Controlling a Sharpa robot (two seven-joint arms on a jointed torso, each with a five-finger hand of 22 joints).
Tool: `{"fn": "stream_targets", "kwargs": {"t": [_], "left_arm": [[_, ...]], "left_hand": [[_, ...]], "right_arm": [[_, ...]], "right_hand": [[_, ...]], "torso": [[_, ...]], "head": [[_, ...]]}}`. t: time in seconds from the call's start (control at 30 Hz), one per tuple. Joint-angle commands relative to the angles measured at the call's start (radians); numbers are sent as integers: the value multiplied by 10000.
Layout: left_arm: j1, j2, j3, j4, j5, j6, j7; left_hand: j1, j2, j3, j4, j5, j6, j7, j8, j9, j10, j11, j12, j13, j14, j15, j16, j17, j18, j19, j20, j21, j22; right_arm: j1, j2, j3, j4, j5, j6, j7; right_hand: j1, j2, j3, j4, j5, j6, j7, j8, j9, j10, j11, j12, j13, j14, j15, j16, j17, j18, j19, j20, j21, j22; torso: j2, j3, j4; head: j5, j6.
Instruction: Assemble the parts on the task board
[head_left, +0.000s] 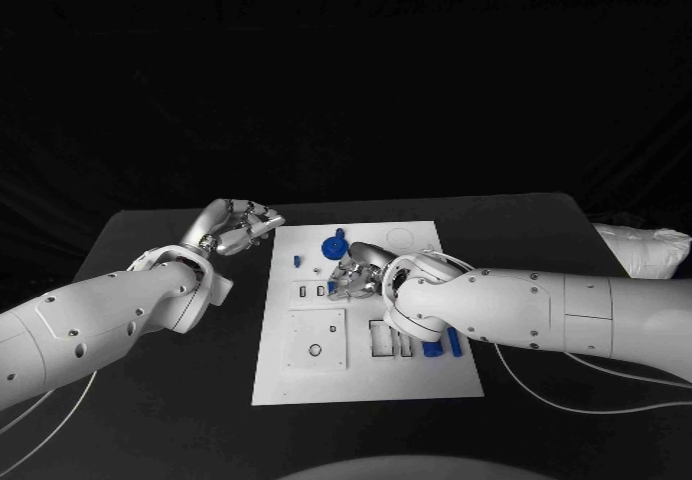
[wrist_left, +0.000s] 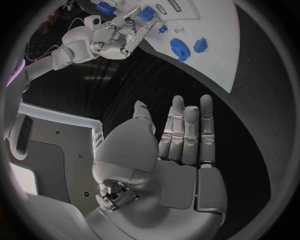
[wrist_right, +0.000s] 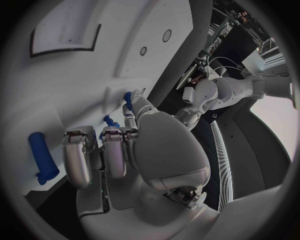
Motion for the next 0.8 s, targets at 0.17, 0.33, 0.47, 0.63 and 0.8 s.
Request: {"fn": "stream_targets", "kwargs": {"t": [0.17,0.33,0.47,0.63,0.8], "left_arm": [[8,5,7,6,-24,11,133],[8,-2,7,5,-25,-4,143],[8,0,7,7,-25,-1,142],[8,1,7,-4,-25,19,138],[8,-1,7,-11,-25,25,138]], "left_hand": [[101,36,-57,18,47,38,-2,-56,14,82,0,-48,-14,70,-2,-17,17,75,62,16,-53,4],[101,36,-57,18,47,38,-2,-56,14,82,0,-48,-14,70,-2,-17,17,75,62,16,-53,4],[101,36,-57,18,47,38,-2,-56,14,82,0,-48,-14,70,-2,-17,17,75,62,16,-53,4],[101,36,-57,18,47,38,-2,-56,14,82,0,-48,-14,70,-2,-17,17,75,62,16,-53,4],[101,36,-57,18,47,38,-2,-56,14,82,0,-48,-14,70,-2,-17,17,75,62,16,-53,4]], "right_arm": [[-10,54,2,-56,-115,58,29],[-22,92,1,-86,-112,105,22],[-29,85,1,-93,-111,117,19],[-34,92,1,-125,-108,135,19],[-39,93,1,-120,-98,180,16]], "right_hand": [[32,-18,32,-50,-7,-22,53,-69,12,1068,51,-52,2582,1043,57,41,2628,-66,1048,92,45,2627],[23,-15,30,-48,-6,-35,61,-79,7,1068,57,-52,2582,1043,61,41,2628,-66,1048,97,45,2627],[13,-15,27,-46,-5,-47,69,-88,1,1068,62,-52,2582,1043,65,41,2628,-66,1048,101,45,2627],[-6,-22,19,-43,-6,-72,83,-105,-9,1068,73,-52,2582,1043,75,41,2628,-66,1048,110,45,2627],[-89,-89,-36,-38,-22,-219,138,-162,-62,1068,124,-52,2582,1043,121,41,2628,-66,1048,153,45,2627]], "torso": [[-10,-6,3],[-15,-17,-16],[3,-6,20],[-10,-5,-6],[-10,-6,-6]], "head": [[-11,-1],[1,-24],[-32,6],[-43,38],[-32,37]]}}
